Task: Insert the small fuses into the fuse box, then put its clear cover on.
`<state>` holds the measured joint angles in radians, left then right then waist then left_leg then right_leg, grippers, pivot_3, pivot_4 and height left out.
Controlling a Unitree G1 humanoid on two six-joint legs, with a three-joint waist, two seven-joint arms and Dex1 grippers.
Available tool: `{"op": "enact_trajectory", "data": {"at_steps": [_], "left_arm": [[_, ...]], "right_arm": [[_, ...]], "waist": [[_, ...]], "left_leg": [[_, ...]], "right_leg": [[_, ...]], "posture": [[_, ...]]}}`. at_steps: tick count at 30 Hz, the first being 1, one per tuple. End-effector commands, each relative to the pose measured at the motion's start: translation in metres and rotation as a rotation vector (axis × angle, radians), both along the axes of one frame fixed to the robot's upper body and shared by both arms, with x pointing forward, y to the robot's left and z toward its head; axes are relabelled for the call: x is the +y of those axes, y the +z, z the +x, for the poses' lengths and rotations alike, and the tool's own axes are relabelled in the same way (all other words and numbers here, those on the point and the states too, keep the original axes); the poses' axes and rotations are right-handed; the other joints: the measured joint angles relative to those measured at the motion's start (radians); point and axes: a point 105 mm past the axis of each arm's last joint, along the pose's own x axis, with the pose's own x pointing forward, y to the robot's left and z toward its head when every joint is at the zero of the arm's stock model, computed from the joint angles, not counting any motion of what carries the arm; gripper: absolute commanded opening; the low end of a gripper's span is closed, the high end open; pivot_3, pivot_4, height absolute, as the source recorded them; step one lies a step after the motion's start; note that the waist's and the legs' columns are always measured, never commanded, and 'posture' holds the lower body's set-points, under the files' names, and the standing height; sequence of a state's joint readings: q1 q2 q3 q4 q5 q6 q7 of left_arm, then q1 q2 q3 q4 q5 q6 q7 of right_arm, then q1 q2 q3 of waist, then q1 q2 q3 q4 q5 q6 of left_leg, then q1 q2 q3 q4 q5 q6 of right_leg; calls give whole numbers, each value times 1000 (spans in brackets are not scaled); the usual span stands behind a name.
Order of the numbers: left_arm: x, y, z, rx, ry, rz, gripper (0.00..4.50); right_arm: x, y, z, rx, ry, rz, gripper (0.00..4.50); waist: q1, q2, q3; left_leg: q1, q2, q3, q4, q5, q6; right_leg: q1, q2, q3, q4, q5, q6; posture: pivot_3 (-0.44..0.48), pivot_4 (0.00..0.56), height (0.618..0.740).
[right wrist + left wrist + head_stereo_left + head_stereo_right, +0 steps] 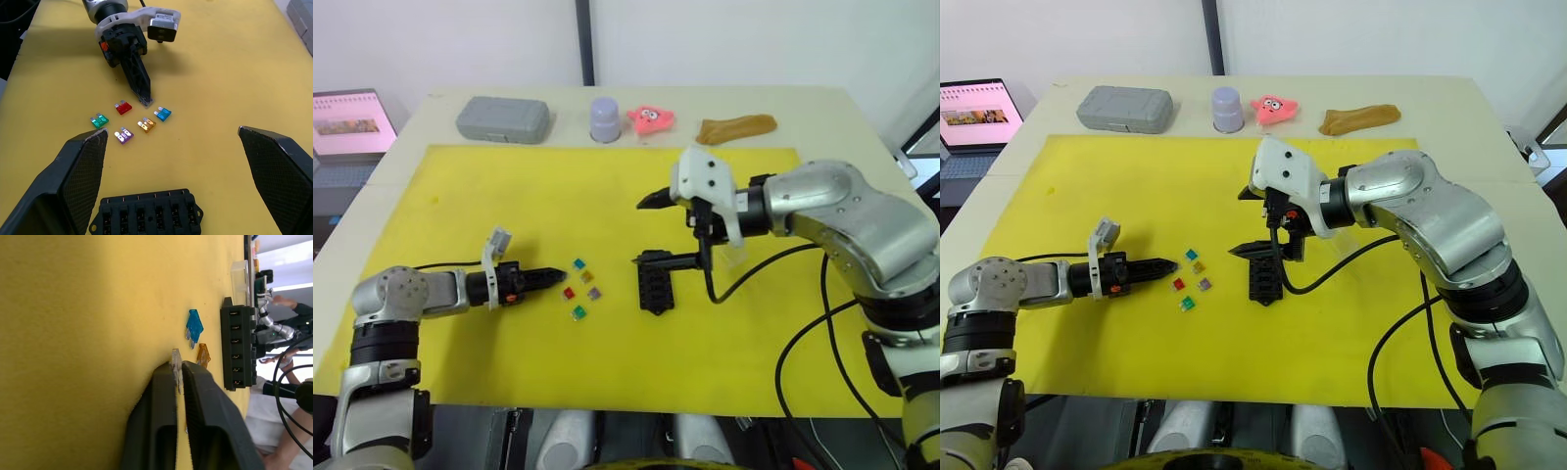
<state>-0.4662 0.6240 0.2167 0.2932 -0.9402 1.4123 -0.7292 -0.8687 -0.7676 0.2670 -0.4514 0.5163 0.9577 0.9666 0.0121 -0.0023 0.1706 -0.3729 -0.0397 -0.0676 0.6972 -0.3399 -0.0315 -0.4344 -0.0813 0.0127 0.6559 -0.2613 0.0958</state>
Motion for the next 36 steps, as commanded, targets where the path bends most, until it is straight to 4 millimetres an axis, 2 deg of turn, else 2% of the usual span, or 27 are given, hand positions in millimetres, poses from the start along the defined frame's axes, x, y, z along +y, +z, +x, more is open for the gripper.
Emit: {"op": "enact_trajectory", "data": {"at_steps": [1,5,8,10,12,14,17,22,24,29,34,36], "left_arm": [[11,-12,0,10,44,64,222],[14,5,3,-123,54,54,222],[14,35,0,-296,14,25,222],[11,63,-3,-420,-18,-17,222],[0,102,-11,-556,-93,-78,222],[-16,131,-20,-676,-179,-113,222],[-36,147,-28,-761,-263,-123,222],[-61,159,-40,-834,-391,-169,222],[-66,160,-37,-854,-400,-157,222],[-42,142,-18,-776,-315,-60,222],[-10,109,-11,-599,-220,21,222],[13,89,-11,-499,-140,43,222]], "right_arm": [[0,14,-3,-73,9,14,4500],[-3,12,-3,-65,0,17,4500],[-7,8,-6,-23,-14,42,4500],[-12,6,-9,41,-30,83,4500],[-16,4,-14,146,-45,162,4500],[-22,1,-15,267,-104,212,4500],[-22,1,-18,385,-127,281,4500],[-15,15,-19,492,-117,403,4500],[-13,11,-17,490,-155,383,4500],[-13,8,-22,476,-163,364,4500],[-13,8,-25,467,-159,364,4500],[-12,6,-26,458,-155,348,4500]], "waist": [[-1,0,0],[-3,0,0],[-3,-1,1],[-3,-3,2],[-2,-5,3],[0,-6,3],[-3,-5,3],[-27,-5,4],[-27,-5,3],[-32,-5,4],[-32,-5,4],[-33,-5,4]], "left_leg": [[0,0,0,0,0,0],[0,1,0,0,0,0],[-1,1,0,0,0,0],[-2,2,0,0,0,0],[-3,2,-1,0,0,0],[-5,2,-2,-1,0,0],[-5,1,-3,-1,0,0],[-3,2,-2,-3,0,0],[-3,2,-2,-3,0,0],[-2,2,0,-6,0,0],[-2,3,3,-9,0,0],[-2,3,3,-9,0,0]], "right_leg": [[0,0,0,0,0,0],[0,0,0,0,0,0],[0,0,0,-1,0,0],[-2,0,0,-1,0,0],[-3,0,0,-1,0,0],[-3,0,-1,-3,0,0],[-1,-1,-1,-6,0,0],[-2,1,-1,-5,0,0],[-2,1,-1,-5,0,0],[-3,2,0,-5,0,0],[-6,3,0,-5,0,0],[-6,2,0,-5,0,0]], "posture": [[0,150,740],[0,150,740],[0,150,740],[0,150,740],[0,150,740],[0,150,740],[0,150,740],[0,150,740],[0,150,740],[0,150,740],[0,150,740],[0,150,740]]}}
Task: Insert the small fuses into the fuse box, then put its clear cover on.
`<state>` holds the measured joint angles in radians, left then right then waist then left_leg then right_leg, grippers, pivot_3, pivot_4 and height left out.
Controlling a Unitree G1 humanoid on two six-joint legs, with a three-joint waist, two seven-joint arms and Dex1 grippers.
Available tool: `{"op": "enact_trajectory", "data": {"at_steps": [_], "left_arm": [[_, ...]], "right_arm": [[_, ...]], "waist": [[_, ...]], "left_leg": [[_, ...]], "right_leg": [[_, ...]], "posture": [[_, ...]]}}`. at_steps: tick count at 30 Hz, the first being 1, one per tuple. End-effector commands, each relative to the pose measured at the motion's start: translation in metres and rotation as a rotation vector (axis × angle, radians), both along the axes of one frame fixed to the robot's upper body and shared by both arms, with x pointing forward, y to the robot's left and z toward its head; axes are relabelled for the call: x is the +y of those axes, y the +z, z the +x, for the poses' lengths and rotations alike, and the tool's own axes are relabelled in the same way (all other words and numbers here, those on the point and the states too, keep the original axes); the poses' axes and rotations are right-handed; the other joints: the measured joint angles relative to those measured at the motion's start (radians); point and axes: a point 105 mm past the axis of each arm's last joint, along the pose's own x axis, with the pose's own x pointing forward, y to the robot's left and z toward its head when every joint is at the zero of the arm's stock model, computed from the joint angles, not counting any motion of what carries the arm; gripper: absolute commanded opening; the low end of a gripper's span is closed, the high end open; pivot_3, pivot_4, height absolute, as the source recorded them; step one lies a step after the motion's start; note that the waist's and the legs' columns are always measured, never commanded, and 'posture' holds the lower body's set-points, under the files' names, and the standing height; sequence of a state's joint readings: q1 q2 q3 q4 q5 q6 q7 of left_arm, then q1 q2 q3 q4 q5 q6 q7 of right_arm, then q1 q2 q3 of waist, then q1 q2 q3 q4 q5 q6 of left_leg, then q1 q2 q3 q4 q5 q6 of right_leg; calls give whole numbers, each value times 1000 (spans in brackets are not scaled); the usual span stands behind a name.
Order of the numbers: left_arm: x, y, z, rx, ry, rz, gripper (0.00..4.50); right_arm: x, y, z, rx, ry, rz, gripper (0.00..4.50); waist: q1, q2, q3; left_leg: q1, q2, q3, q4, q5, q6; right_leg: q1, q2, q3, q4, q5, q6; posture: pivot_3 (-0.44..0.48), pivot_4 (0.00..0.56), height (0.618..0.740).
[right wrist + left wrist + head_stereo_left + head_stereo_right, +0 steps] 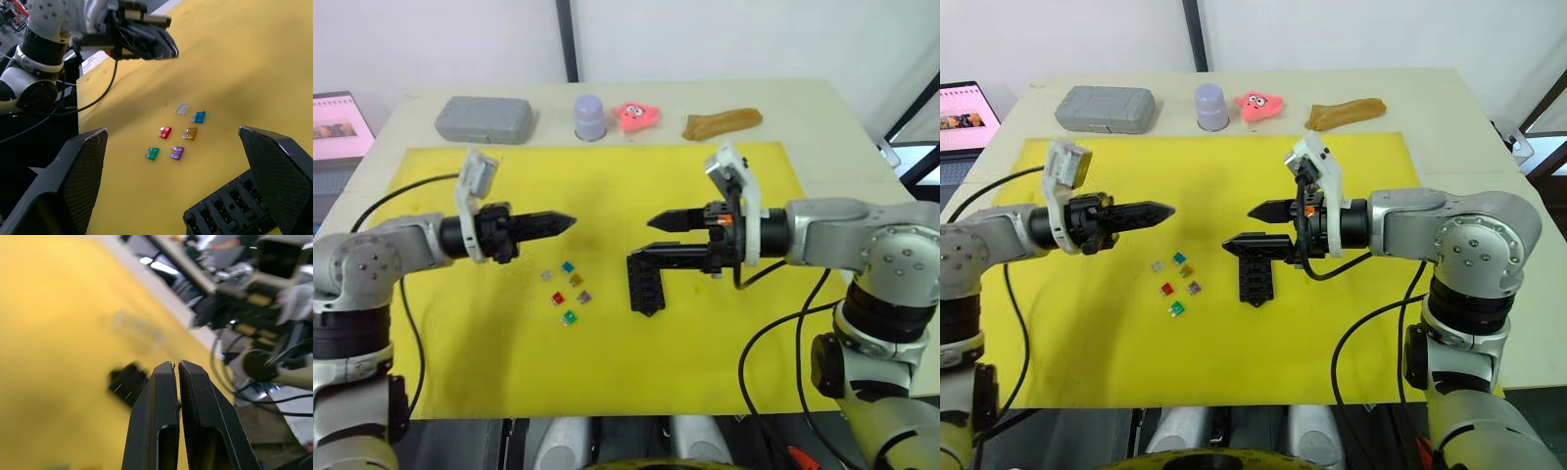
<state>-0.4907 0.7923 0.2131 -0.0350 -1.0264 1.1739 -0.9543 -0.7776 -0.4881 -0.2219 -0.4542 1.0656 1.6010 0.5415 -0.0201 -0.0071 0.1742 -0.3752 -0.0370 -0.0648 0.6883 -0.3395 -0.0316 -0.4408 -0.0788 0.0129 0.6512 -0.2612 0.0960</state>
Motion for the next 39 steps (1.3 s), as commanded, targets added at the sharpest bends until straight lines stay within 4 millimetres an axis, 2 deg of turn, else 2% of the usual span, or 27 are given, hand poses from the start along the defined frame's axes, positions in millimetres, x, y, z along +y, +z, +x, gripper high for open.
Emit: {"op": "enact_trajectory", "data": {"at_steps": [1,2,3,4,9,11,18,32,39], "left_arm": [[33,-24,-2,121,120,19,222],[43,-36,-5,177,151,26,222],[48,-43,-8,213,167,29,758],[52,-48,-10,245,177,28,1024],[59,-64,-12,376,237,-25,3634],[57,-73,-14,434,236,-36,4450],[44,-90,-12,584,196,-70,4450],[9,-79,-7,602,30,-110,4450],[10,-87,-3,607,51,-68,4450]], "right_arm": [[2,6,-8,-65,22,-2,4500],[3,5,-8,-68,29,-4,4500],[3,5,-9,-71,33,-4,4500],[4,6,-9,-73,37,-5,4500],[6,6,-9,-86,51,-25,4500],[8,7,-10,-102,72,-46,4500],[15,11,-19,-160,170,-115,4500],[12,11,-16,-196,149,-124,4500],[13,12,-15,-211,140,-123,4500]], "waist": [[-1,0,0],[-3,0,0],[-3,0,0],[-2,0,0],[6,-1,0],[5,-1,0],[7,0,0],[13,-1,-1],[10,-1,-1]], "left_leg": [[0,0,0,-1,0,0],[1,0,1,-2,0,0],[1,0,2,-3,0,0],[1,0,2,-3,0,0],[0,0,2,-3,0,1],[1,0,2,-3,0,1],[1,-1,2,-4,0,1],[1,-2,2,-3,1,1],[1,-2,2,-3,1,1]], "right_leg": [[0,0,0,0,0,0],[0,0,1,0,0,0],[-1,0,1,0,0,0],[-2,0,1,0,0,0],[-1,-1,1,-1,0,0],[-1,-2,1,0,0,0],[-1,-2,1,0,0,0],[0,-4,1,-1,0,0],[0,-4,1,-1,0,0]], "posture": [[0,150,740],[0,150,740],[0,150,740],[0,150,740],[0,150,740],[0,150,740],[0,150,740],[0,150,740],[0,150,740]]}}
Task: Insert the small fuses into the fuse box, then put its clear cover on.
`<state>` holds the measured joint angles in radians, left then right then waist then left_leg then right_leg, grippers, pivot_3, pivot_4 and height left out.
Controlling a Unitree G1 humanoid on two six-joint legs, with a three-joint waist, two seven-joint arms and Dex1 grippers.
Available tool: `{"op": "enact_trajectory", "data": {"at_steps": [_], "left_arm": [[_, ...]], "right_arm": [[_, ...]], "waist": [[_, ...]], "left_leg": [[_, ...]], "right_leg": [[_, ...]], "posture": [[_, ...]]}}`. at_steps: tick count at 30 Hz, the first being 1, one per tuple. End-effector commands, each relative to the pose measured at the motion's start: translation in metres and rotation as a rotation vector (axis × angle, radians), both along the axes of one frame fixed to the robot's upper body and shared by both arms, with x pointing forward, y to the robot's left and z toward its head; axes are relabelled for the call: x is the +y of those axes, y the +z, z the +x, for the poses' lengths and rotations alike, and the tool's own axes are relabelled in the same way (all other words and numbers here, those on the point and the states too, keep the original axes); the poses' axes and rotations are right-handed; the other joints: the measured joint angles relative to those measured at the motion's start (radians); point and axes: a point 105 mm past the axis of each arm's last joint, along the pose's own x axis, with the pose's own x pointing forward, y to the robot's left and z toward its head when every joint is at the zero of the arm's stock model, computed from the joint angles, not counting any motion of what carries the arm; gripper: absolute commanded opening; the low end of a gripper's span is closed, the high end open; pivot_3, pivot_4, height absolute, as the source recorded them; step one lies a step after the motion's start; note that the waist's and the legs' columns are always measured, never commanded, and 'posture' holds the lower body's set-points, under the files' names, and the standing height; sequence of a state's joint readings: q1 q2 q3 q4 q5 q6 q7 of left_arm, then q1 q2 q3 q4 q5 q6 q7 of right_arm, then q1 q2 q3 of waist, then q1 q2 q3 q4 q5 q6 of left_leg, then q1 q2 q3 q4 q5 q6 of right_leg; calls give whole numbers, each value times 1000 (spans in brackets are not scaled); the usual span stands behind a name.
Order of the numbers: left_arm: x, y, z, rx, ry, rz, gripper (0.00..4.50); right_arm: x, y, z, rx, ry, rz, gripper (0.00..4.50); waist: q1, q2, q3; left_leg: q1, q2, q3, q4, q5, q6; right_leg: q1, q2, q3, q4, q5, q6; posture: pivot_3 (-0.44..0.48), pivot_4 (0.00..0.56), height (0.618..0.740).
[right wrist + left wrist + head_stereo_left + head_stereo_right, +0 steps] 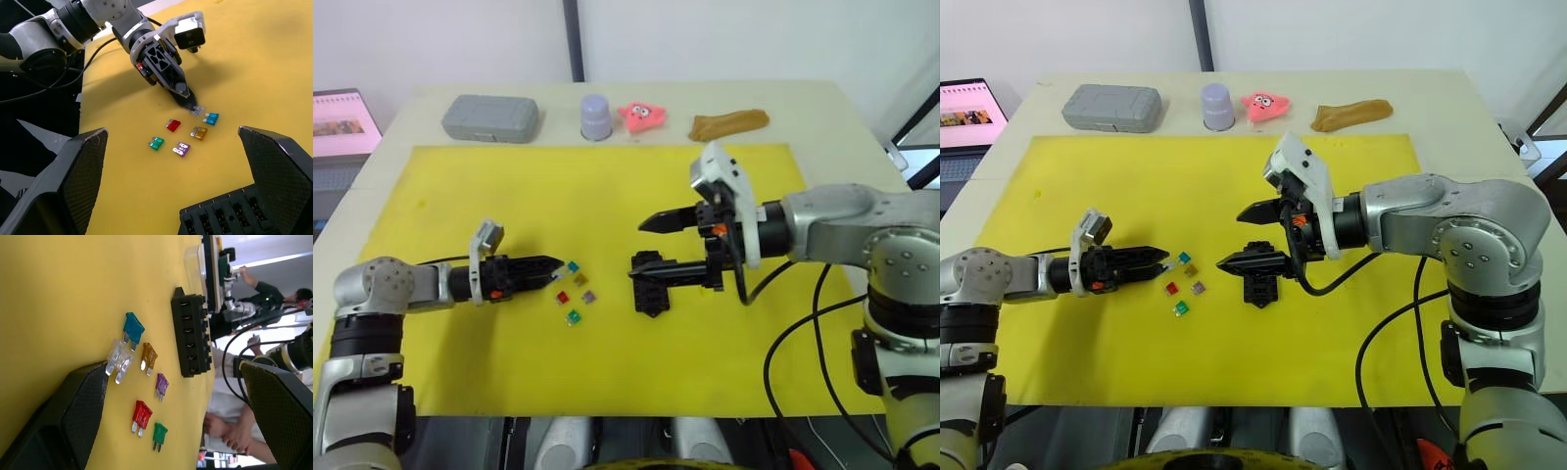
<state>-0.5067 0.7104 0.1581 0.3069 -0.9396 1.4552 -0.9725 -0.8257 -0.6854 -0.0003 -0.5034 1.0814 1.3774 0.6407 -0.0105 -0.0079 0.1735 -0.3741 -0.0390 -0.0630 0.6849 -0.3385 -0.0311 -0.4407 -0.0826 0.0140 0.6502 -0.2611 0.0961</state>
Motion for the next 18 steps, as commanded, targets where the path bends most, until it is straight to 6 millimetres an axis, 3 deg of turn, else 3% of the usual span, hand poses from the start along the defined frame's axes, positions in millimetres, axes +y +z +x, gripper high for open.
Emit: {"op": "enact_trajectory", "data": {"at_steps": [1,11,14,18], "left_arm": [[0,-12,-4,44,-11,31,4450],[14,-32,5,47,86,94,4450],[12,-37,9,49,109,94,3623],[7,-40,7,42,99,92,1630]], "right_arm": [[2,6,-2,-53,5,9,4500],[3,7,-1,-64,-1,18,4500],[3,8,0,-67,-1,19,4500],[3,8,0,-70,0,19,4500]], "waist": [[0,0,0],[-1,1,-1],[-1,3,-2],[-1,3,-2]], "left_leg": [[0,0,0,0,0,0],[1,1,0,0,0,0],[2,1,0,0,0,0],[1,1,0,0,1,0]], "right_leg": [[0,0,0,0,0,0],[0,0,0,1,0,0],[1,1,0,2,0,0],[1,1,0,2,0,0]], "posture": [[0,150,740],[0,150,740],[0,150,740],[0,150,740]]}}
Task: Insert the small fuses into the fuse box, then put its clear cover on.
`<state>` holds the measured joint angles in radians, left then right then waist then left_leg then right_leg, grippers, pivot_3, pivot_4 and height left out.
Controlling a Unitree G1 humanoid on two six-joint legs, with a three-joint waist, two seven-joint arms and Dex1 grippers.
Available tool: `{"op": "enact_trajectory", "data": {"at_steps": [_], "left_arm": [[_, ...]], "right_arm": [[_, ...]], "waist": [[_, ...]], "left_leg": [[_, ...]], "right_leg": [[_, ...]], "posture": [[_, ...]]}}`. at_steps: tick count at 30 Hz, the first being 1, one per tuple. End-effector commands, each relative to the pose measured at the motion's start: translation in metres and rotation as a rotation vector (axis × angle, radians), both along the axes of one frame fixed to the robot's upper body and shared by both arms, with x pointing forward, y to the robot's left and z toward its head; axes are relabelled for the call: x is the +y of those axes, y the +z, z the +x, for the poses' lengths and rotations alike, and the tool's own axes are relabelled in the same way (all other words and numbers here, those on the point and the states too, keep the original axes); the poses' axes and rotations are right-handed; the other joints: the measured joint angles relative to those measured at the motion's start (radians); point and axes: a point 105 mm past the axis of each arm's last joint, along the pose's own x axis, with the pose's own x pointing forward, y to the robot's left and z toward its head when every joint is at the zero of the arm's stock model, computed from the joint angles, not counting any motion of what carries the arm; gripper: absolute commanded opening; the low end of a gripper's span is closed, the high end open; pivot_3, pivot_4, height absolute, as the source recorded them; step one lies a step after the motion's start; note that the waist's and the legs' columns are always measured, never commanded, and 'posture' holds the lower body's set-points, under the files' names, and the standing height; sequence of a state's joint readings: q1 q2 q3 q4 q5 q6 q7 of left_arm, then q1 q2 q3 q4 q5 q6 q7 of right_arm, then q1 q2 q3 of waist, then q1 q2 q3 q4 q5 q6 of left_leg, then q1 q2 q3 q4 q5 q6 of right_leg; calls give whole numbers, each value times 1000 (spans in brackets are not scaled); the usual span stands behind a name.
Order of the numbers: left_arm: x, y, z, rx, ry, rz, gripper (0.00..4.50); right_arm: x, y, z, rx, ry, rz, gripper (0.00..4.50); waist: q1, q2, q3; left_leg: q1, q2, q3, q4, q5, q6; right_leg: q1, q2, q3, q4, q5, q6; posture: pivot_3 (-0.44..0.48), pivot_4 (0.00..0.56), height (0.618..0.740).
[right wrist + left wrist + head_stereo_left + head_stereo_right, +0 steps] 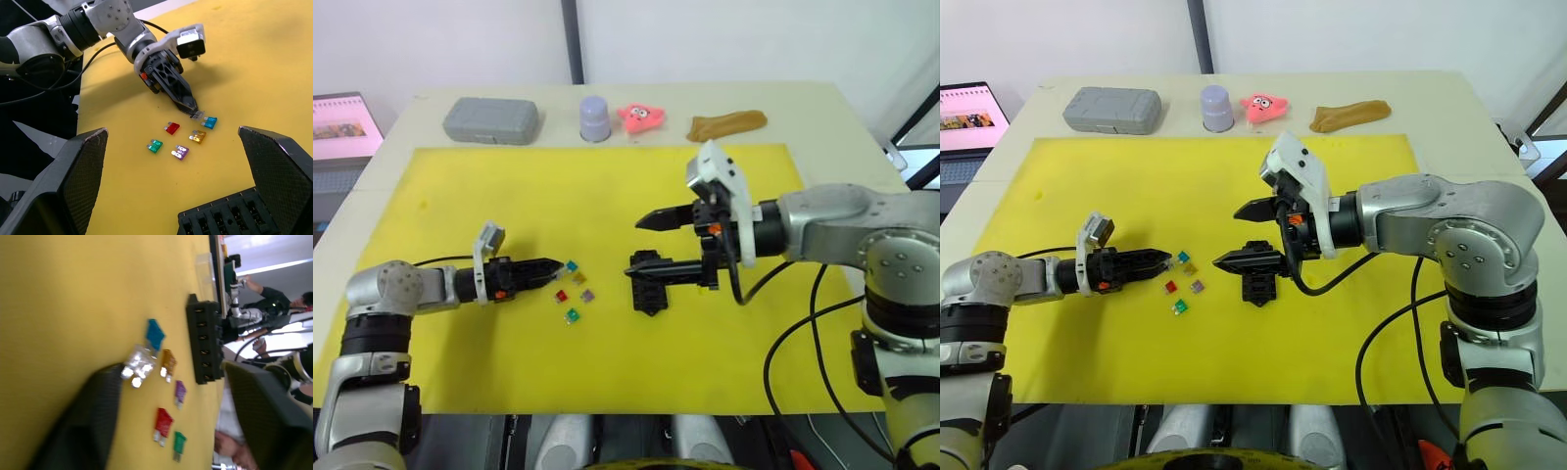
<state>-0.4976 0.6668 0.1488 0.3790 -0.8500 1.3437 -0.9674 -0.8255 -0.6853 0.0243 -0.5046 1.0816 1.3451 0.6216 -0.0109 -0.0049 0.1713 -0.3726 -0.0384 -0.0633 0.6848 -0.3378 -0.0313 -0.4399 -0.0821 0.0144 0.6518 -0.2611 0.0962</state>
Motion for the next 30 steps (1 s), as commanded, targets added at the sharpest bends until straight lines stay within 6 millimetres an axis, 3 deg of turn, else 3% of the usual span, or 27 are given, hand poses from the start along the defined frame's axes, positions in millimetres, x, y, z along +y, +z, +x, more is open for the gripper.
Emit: {"op": "enact_trajectory", "data": {"at_steps": [1,9,12,14,25,30], "left_arm": [[2,-19,-4,51,28,49,1630],[7,-25,-1,52,62,64,1630],[8,-26,-1,53,67,70,867],[8,-27,-1,53,67,80,34],[11,-35,-1,65,82,108,34],[17,-26,-4,50,91,82,34]], "right_arm": [[-1,9,-1,-54,-1,17,4500],[1,9,-1,-53,0,17,4500],[2,9,-1,-53,1,19,4500],[3,9,-1,-53,1,20,4500],[3,9,-2,-55,-2,28,4500],[3,8,-3,-53,-6,30,4500]], "waist": [[0,0,0],[0,0,0],[-1,0,0],[0,2,-2],[-1,6,-5],[-3,6,-6]], "left_leg": [[0,0,0,0,0,0],[0,0,0,0,0,0],[0,0,0,0,0,0],[0,0,0,0,0,0],[1,1,-1,0,0,1],[2,1,-1,0,0,1]], "right_leg": [[0,0,0,0,0,0],[0,0,0,0,0,0],[0,0,0,0,0,0],[0,0,0,0,0,0],[0,1,0,2,0,0],[0,1,0,2,0,0]], "posture": [[0,150,740],[0,150,740],[0,150,740],[0,150,740],[0,150,740],[0,150,740]]}}
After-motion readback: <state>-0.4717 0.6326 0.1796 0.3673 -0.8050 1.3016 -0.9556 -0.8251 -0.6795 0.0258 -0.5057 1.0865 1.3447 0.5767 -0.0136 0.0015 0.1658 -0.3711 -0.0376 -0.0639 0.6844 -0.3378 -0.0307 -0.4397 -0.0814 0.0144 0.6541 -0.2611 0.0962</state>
